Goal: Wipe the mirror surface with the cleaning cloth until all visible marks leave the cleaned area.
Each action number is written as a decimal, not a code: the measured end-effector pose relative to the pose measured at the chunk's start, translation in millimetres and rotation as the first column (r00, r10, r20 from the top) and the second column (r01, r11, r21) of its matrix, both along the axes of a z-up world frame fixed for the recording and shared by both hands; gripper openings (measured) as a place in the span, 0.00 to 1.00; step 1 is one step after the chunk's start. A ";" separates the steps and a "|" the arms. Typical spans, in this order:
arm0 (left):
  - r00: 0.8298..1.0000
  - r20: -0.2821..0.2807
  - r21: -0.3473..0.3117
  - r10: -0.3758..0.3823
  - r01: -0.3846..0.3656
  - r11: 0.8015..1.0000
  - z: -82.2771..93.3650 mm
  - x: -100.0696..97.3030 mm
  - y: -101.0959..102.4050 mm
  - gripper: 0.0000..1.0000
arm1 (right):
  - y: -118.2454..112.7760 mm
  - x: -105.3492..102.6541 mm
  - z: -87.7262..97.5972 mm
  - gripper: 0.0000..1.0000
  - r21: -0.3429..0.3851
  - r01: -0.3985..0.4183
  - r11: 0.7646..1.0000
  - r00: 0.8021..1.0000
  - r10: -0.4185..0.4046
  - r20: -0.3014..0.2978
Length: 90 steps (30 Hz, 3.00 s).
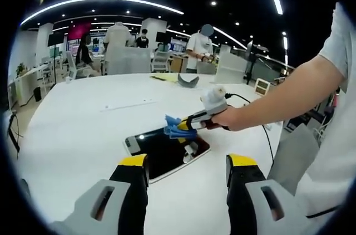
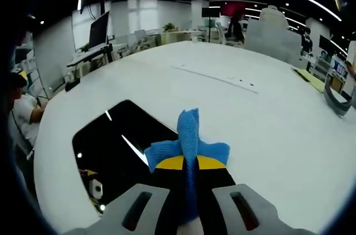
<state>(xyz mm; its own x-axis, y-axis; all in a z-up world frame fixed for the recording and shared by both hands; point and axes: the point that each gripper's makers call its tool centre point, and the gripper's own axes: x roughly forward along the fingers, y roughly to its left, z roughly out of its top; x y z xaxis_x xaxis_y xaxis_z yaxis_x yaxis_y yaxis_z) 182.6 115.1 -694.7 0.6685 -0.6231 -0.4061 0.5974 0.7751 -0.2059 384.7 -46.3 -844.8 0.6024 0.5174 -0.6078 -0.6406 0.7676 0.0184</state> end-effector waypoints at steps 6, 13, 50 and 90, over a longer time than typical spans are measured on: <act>1.000 0.006 -0.004 0.002 -0.002 1.000 2.4 -1.1 1.1 0.55 | -5.1 -3.8 0.4 0.02 0.004 0.015 1.000 1.000 -0.015 0.005; 1.000 0.000 -0.001 0.002 -0.002 1.000 0.9 -1.7 3.0 0.55 | -11.5 -7.0 0.5 0.01 0.012 0.033 0.999 0.999 -0.033 -0.001; 1.000 -0.005 0.037 -0.022 0.022 0.999 -11.8 -4.6 0.1 0.56 | -27.0 -22.0 -2.0 0.01 0.106 0.247 0.963 0.968 -0.249 0.012; 0.999 -0.012 0.015 -0.037 0.037 0.999 -12.3 -2.4 6.3 0.55 | 11.7 -35.9 1.5 0.01 0.143 0.227 0.963 0.974 -0.227 -0.017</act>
